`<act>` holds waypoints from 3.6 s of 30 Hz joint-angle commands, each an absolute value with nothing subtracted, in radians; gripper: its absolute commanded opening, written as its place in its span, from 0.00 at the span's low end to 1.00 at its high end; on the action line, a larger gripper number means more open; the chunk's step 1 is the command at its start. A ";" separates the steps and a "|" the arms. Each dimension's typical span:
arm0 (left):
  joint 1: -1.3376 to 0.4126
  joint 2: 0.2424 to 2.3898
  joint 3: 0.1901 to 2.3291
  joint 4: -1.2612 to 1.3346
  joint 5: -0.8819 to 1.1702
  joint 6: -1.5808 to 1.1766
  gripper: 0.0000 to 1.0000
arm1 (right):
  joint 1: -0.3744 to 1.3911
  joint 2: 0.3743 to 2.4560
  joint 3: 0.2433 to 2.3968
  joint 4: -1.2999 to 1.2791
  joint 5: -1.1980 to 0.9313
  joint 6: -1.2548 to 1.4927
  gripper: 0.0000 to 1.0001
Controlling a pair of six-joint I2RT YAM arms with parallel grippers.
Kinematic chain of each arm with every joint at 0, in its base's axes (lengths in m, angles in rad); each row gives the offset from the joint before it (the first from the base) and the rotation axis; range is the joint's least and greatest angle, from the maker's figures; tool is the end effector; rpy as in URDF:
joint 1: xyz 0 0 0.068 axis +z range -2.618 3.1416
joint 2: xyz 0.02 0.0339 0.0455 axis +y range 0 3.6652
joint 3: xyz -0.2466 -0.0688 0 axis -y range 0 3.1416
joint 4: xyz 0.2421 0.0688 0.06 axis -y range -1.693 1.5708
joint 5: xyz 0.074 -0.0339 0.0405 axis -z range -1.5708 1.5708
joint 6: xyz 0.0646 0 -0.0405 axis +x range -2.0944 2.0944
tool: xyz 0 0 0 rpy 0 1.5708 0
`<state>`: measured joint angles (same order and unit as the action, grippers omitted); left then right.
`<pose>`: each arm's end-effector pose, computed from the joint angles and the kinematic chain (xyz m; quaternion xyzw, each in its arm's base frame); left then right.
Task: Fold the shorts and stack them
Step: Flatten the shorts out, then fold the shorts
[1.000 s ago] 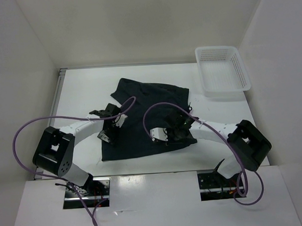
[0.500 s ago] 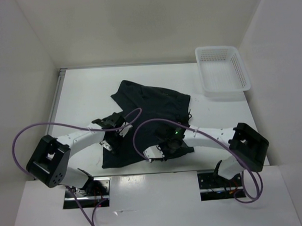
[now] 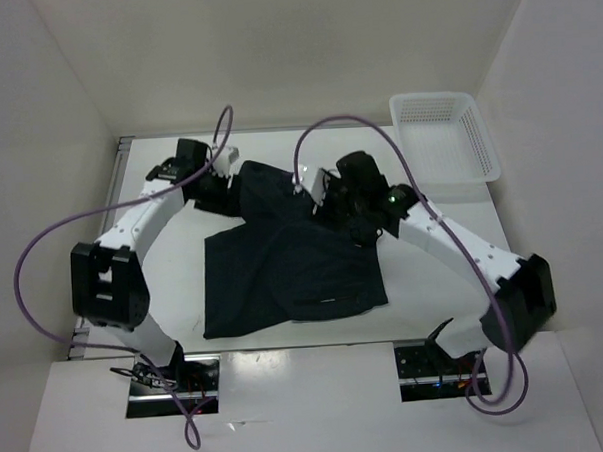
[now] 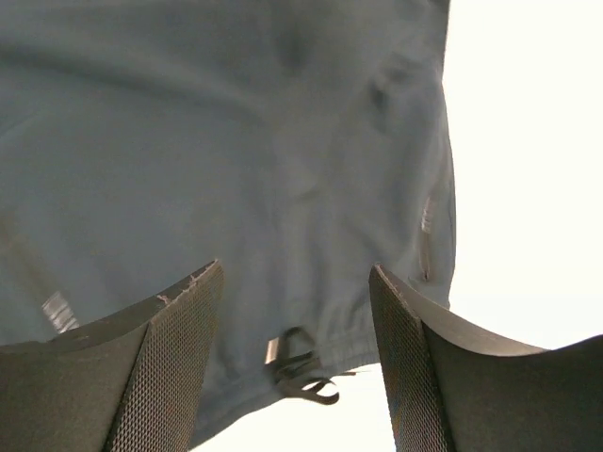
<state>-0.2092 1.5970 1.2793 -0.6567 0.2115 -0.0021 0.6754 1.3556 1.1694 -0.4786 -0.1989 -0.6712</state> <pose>0.3417 -0.0864 0.2279 0.1291 0.9422 -0.1311 0.2799 0.2452 0.2128 0.2838 -0.5919 0.6723 0.0902 0.4353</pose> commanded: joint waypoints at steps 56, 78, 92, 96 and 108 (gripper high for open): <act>-0.155 2.303 2.113 -0.595 0.181 0.000 0.73 | 0.288 2.108 1.686 -0.400 0.060 -0.382 0.72; -0.238 2.576 2.356 -0.667 0.153 0.000 0.01 | 0.250 2.220 1.624 -0.517 0.021 -0.497 0.65; -0.111 2.284 2.367 -0.667 0.185 0.000 0.00 | 0.250 2.038 1.684 -0.563 -0.018 -0.534 0.00; -0.091 2.052 2.108 -0.762 0.206 0.000 0.00 | 0.337 1.852 1.606 -0.592 -0.003 -0.580 0.00; -0.081 1.626 1.224 -0.784 0.273 0.000 0.09 | 0.520 1.539 1.016 -0.614 0.008 -0.741 0.00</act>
<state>-0.0864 1.6268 1.3163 -0.7471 0.2173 -0.0029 0.5343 1.5284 1.0931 -0.5655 -0.0250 -0.6624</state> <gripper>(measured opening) 0.082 0.024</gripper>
